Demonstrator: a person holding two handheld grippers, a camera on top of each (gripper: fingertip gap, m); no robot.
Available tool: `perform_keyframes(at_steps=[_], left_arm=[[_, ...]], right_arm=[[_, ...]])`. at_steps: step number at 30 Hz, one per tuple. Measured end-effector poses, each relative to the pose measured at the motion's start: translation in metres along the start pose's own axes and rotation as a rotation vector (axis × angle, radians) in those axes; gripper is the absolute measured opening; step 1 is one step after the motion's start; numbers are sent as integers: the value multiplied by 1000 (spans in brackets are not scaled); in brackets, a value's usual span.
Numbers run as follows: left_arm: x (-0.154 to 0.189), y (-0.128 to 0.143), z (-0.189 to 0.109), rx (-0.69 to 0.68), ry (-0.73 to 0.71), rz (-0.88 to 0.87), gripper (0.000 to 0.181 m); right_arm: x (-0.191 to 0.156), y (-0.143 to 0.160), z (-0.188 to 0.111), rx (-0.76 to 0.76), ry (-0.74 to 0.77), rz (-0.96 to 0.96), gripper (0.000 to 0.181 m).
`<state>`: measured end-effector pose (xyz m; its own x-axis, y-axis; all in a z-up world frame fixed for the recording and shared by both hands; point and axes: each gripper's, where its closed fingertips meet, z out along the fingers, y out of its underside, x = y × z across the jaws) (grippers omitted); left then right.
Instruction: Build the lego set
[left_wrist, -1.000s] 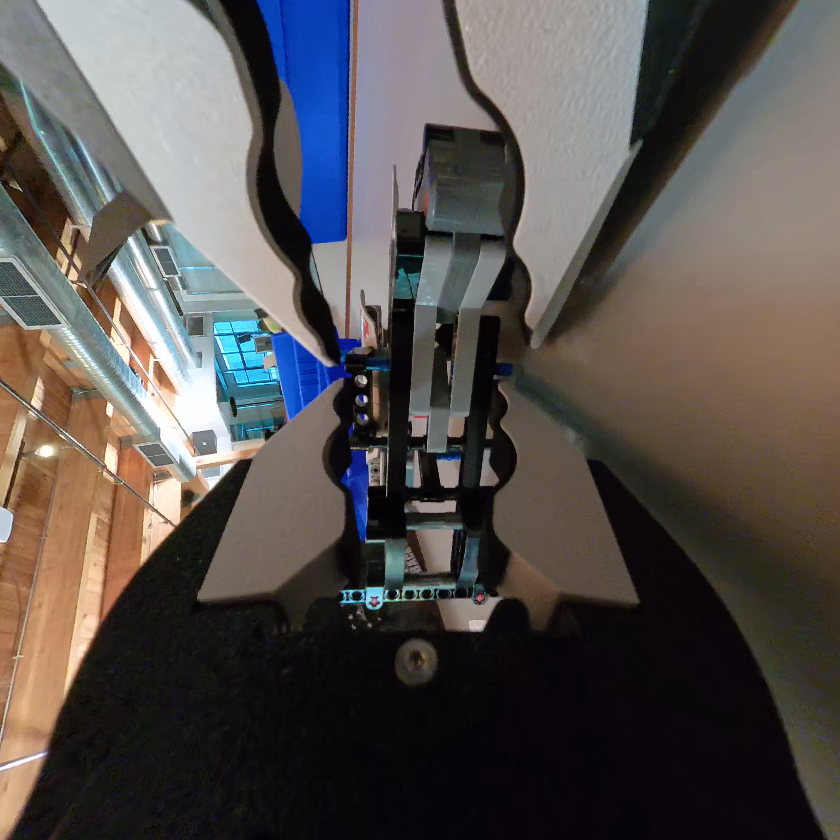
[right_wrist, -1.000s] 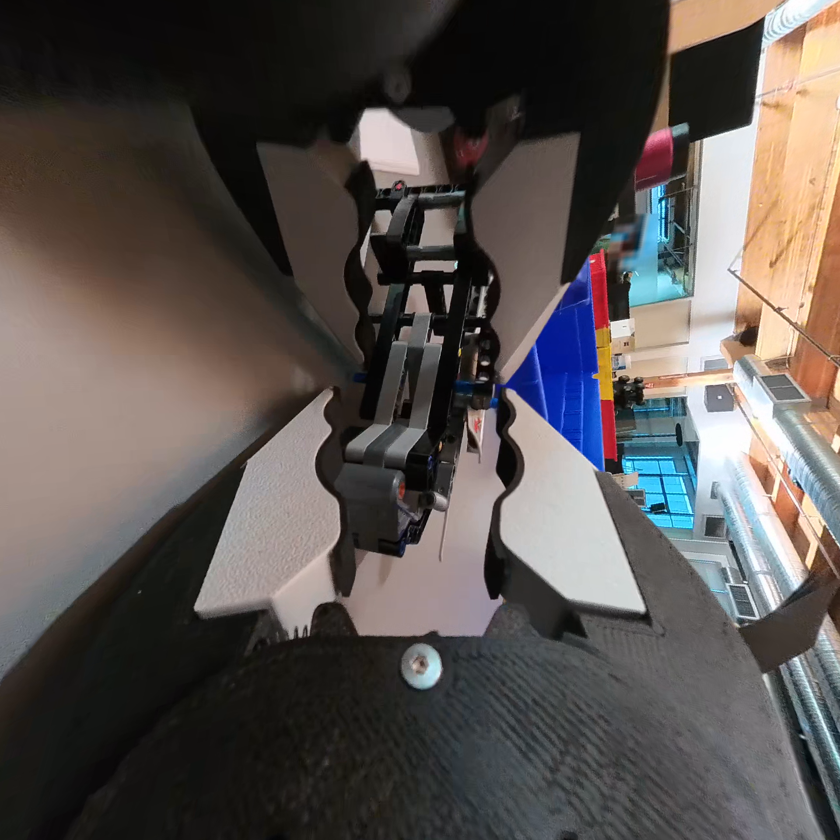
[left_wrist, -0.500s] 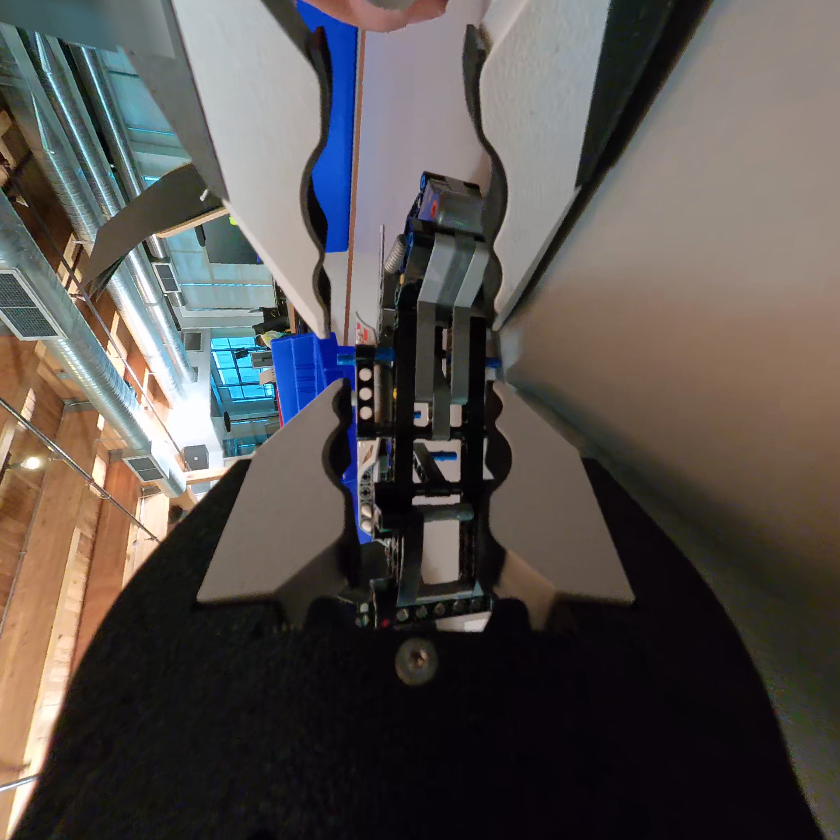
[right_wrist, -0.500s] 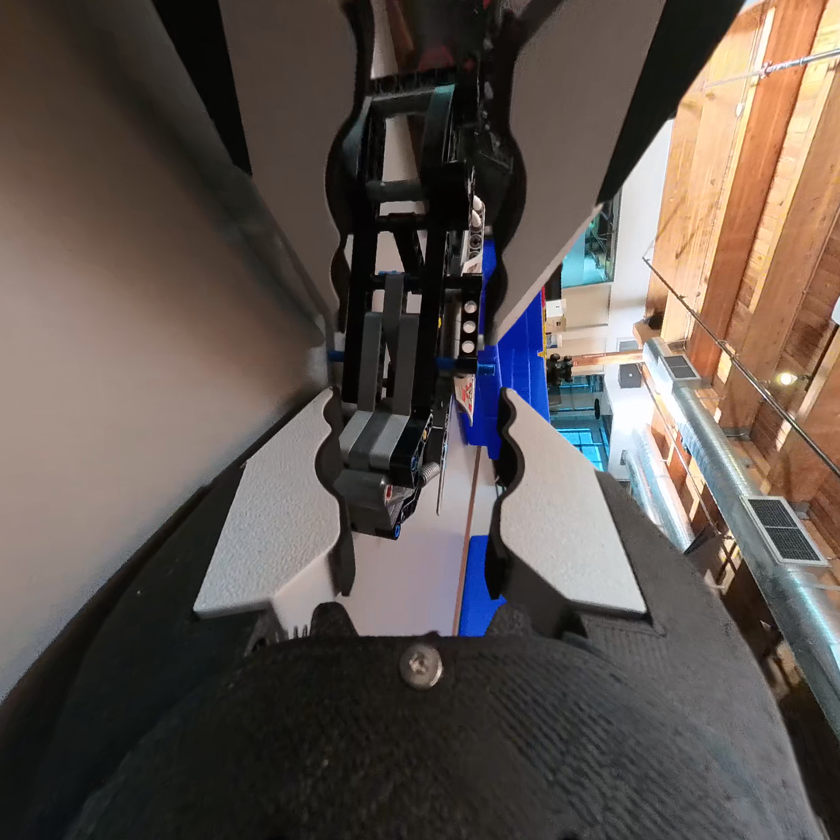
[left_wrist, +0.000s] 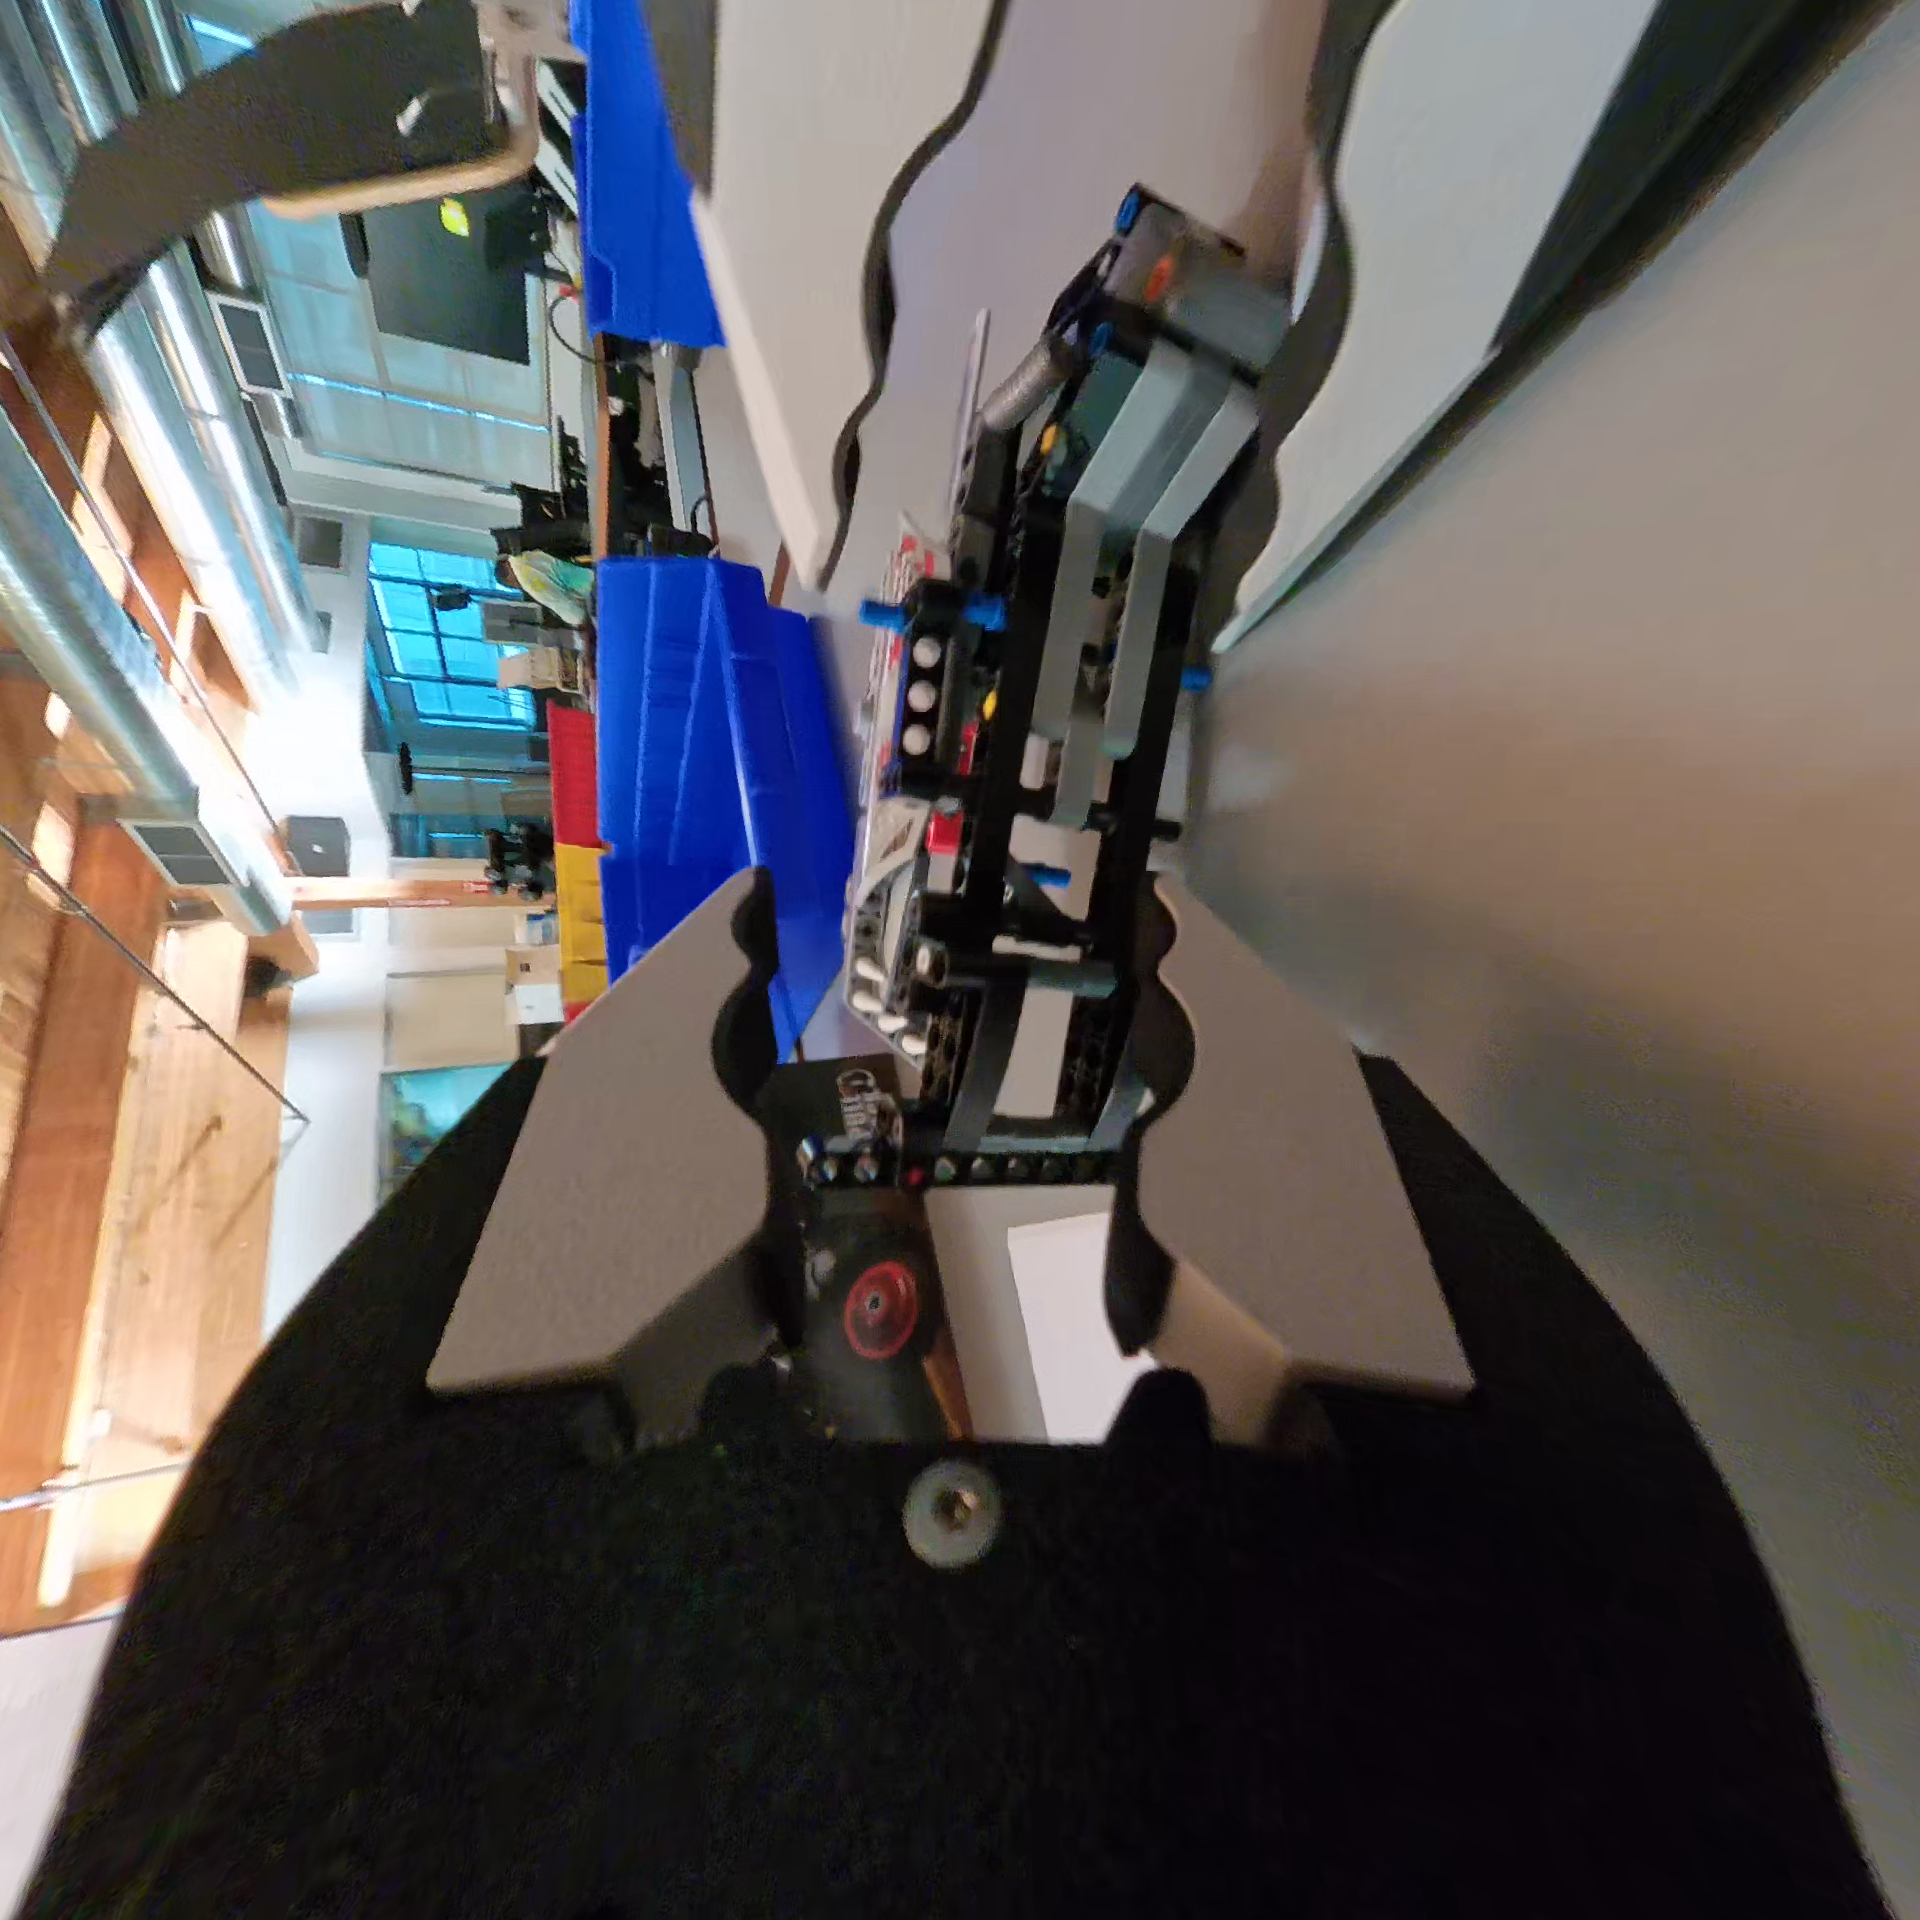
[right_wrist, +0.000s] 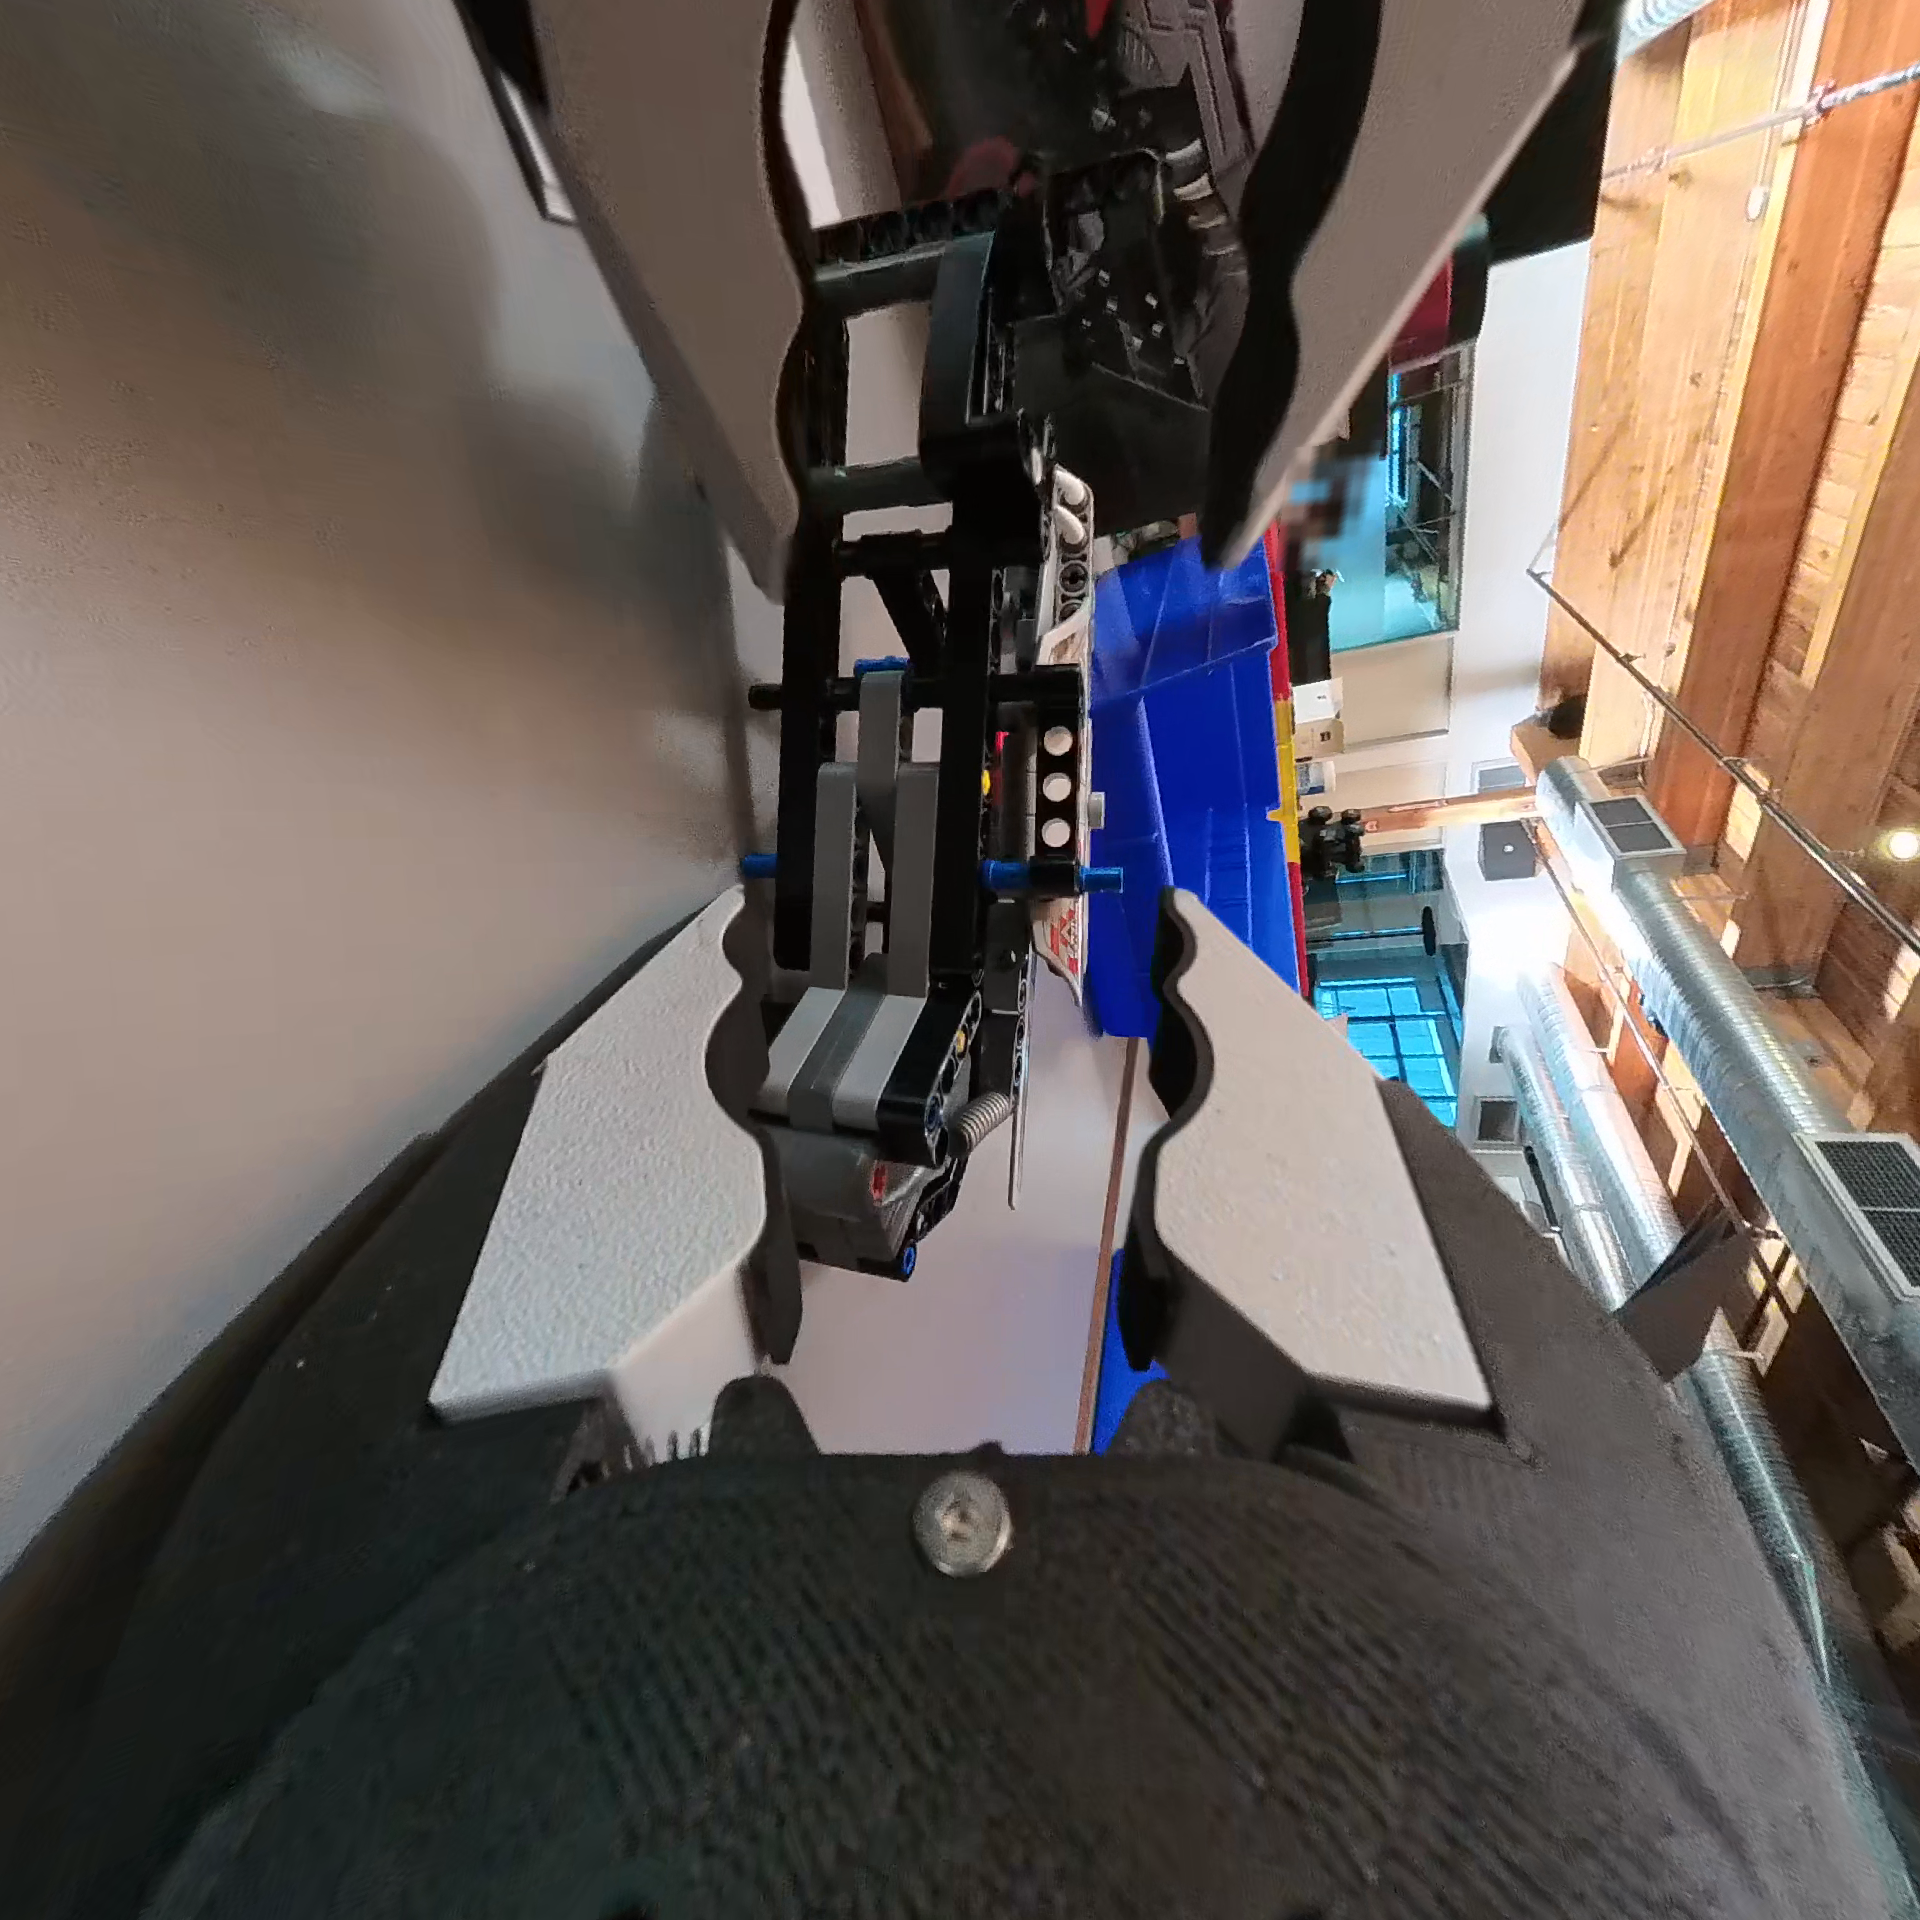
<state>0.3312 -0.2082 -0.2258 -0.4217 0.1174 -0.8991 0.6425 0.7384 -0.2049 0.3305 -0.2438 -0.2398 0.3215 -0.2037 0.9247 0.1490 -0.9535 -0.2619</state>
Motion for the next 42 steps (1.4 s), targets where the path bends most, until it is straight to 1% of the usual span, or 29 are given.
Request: perform_keyframes(at_steps=[3,6,8,9,11,13,15,16,17,19,20,22,24,25,29,30,32,33,35,37,40,42], left_arm=[[8,-7,7,-11,-6,64,66],[14,-12,13,14,-6,31,63],[17,-8,18,-1,-1,55,67],[16,-4,21,-21,-24,85,65],[15,-1,22,-29,-56,139,64],[15,-6,19,-4,-56,153,63],[9,-16,10,61,-65,116,56],[5,-21,6,93,-50,66,51],[2,-24,2,117,-13,-5,50],[-4,-26,-2,143,95,-163,51],[-4,-27,-3,144,169,-225,51],[-7,-27,-5,140,284,-309,50],[-8,-26,-2,134,355,-356,49],[-6,-24,-1,125,395,-369,49],[0,-16,5,101,404,-389,50],[0,-16,5,111,379,-397,52],[0,-15,4,132,335,-387,46],[-1,-13,3,132,309,-371,45],[-6,-12,2,143,253,-329,44],[-5,-12,1,145,249,-314,43],[-5,-9,5,129,258,-328,43],[-6,-7,5,121,252,-321,43]], right_arm=[[-1,-1,1,12,-4,-15,72],[-3,3,0,12,-16,-20,65],[-2,6,-3,13,-16,-23,64],[1,5,-6,35,-8,-5,65],[8,3,-14,93,-12,71,68],[21,-1,-25,173,-20,229,67],[27,-6,-38,275,-158,495,60],[34,-3,-42,301,-205,635,60],[39,5,-44,308,-248,766,64],[41,27,-41,272,-349,1002,79],[37,36,-37,234,-410,1069,81],[23,45,-30,175,-536,1092,81],[5,44,-20,129,-669,1065,80],[2,41,-13,119,-699,1058,85],[-6,19,2,151,-803,1015,89],[-8,18,5,141,-816,1002,90],[-9,18,14,127,-800,974,86],[-11,15,14,142,-812,963,81],[-11,11,15,167,-803,958,84],[-11,9,17,184,-788,964,85],[-11,9,18,164,-763,980,85],[-9,7,15,160,-761,1034,81]])
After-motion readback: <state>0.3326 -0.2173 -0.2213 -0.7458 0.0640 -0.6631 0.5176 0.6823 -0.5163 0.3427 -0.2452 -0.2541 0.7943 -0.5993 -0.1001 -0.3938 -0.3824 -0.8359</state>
